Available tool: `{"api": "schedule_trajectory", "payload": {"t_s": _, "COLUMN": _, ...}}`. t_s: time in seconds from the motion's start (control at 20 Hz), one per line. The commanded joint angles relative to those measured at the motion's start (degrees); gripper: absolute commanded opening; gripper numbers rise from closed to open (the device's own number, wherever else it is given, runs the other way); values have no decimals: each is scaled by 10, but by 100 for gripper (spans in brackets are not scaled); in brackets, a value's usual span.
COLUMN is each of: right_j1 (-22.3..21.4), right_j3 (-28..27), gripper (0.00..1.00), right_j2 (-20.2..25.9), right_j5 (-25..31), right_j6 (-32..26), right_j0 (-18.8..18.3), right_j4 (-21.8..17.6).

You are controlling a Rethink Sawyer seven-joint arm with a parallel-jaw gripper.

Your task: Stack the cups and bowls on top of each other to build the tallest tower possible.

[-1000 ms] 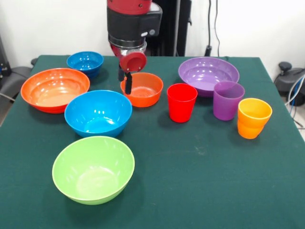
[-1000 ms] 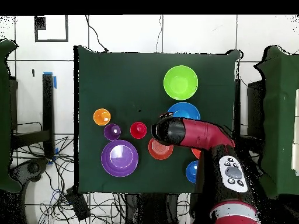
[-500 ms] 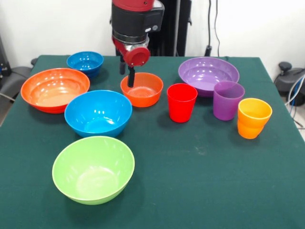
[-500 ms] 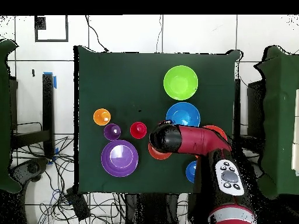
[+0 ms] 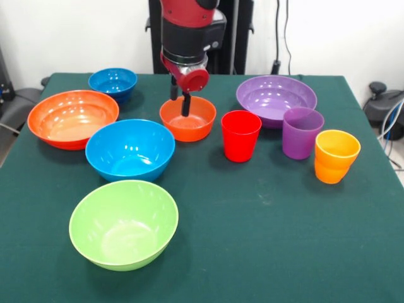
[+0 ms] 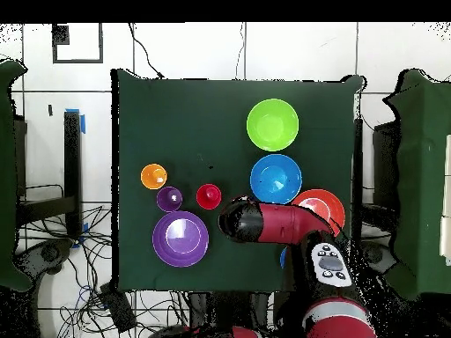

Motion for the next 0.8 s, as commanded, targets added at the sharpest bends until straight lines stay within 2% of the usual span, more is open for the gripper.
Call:
{"api": "schedule_trajectory", "payload": {"t_s": 0.05, "right_j1": 63, "right_j3": 24, "gripper": 100, "right_j2": 1, "right_j5": -64, "right_j6": 0, "right_j0": 24, "right_j4": -46}}
{"api": "schedule_trajectory", "payload": {"t_s": 0.8, "right_j1": 36, "right_j3": 68, "gripper": 100, "right_j2": 16, "right_j5": -92, "right_j6": -44, "right_j0": -27, "right_j4": -87}}
